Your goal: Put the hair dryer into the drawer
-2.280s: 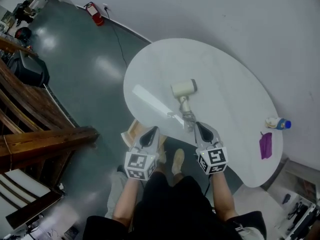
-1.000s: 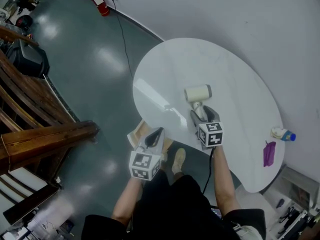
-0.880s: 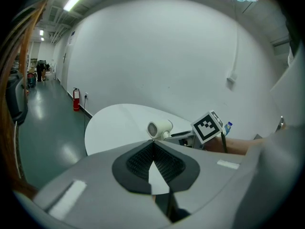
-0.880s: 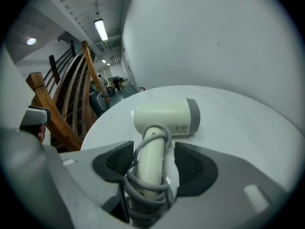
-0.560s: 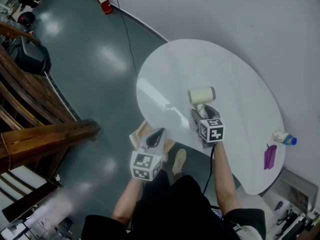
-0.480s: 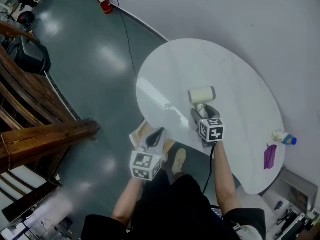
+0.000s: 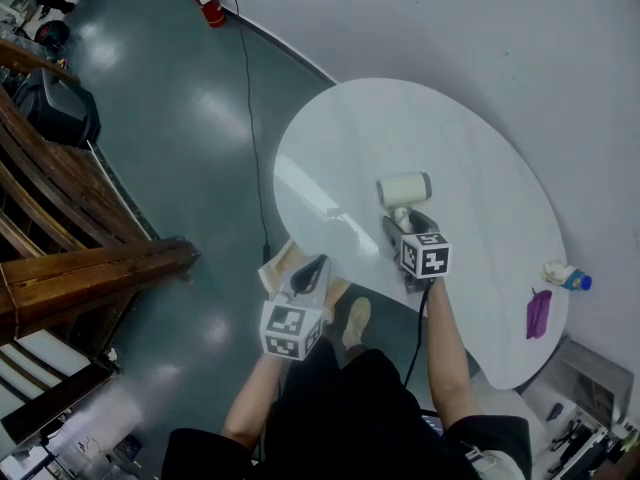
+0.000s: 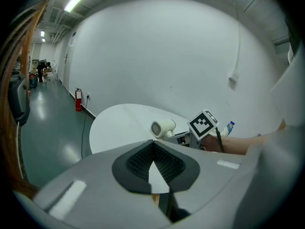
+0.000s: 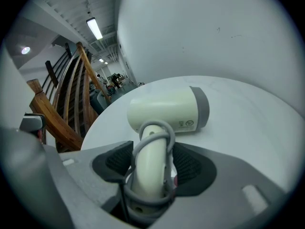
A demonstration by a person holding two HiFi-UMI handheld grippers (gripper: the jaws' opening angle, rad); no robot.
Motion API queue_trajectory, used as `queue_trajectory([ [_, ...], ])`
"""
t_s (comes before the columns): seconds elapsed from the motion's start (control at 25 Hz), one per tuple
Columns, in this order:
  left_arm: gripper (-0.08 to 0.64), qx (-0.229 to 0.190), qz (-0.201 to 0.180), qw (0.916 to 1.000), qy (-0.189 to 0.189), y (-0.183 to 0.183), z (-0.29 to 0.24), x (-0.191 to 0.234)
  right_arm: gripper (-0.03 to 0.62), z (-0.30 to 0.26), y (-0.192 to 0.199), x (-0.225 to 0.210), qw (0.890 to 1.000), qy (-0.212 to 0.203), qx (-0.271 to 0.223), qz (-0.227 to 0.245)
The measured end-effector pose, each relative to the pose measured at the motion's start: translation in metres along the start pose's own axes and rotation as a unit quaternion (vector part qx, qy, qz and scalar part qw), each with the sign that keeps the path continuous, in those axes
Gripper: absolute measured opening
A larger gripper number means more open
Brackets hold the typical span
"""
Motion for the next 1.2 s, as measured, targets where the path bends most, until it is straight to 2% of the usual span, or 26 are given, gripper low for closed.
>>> queue_trajectory([
  [0.44,0.006,-0.011,0.002,0.9999,-0.011,0.002,0.021,0.004,0.25,0.007,0.002,0.001,0.999,-0.023,-0.021,-0.011],
  [0.72,0.006,-0.021,0.005,0.9996,-0.018,-0.001,0.034,0.0,0.249,0.037,-0.015,0.011,0.998,-0.029,-0.052,-0.001],
  [0.92,0.006,-0.036,0.002,0.9991,-0.024,0.001,0.045,-0.007,0.249,0.065,-0.012,0.032,0.997,-0.05,-0.059,0.021],
  [1.2,0.006,-0.051,0.011,0.997,-0.057,0.011,0.077,-0.011,0.249,0.094,0.005,0.071,0.993,-0.085,-0.059,0.048],
])
Point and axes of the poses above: the fingertips, and each gripper's own axes: z backward along the fingers, x to its left, y out of its underside, the point moved 4 cm from there along z, backward along the fingers, and after that the axes turned 4 degrees about z, right-handed, at the moved point
